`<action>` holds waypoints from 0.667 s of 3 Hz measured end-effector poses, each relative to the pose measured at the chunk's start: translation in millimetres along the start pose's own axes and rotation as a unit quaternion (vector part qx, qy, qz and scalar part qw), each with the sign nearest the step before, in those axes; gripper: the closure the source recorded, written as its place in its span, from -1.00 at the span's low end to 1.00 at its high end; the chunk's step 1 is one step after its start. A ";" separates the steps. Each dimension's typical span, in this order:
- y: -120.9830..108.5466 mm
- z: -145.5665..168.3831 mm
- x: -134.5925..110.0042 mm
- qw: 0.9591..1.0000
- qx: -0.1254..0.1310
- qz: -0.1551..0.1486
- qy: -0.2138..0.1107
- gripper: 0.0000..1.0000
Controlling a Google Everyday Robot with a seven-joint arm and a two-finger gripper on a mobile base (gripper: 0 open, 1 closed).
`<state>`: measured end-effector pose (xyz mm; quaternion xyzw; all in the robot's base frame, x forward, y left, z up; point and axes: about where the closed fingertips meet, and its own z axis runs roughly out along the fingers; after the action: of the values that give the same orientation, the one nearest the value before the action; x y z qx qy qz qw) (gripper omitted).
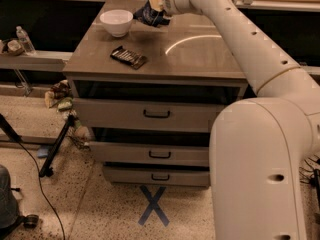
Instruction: Move blue chip bag near white bowl
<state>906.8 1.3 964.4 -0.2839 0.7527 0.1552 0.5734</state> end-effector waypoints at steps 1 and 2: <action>6.8 2.2 -1.4 1.000 -0.005 -0.003 0.003 -0.23; 14.3 3.9 -3.0 1.000 -0.012 -0.005 0.003 -0.69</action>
Offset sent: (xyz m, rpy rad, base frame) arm -0.0101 0.0167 0.0063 -0.0097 0.0003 0.0340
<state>901.7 15.5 964.9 -0.2951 0.7513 0.1602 0.5682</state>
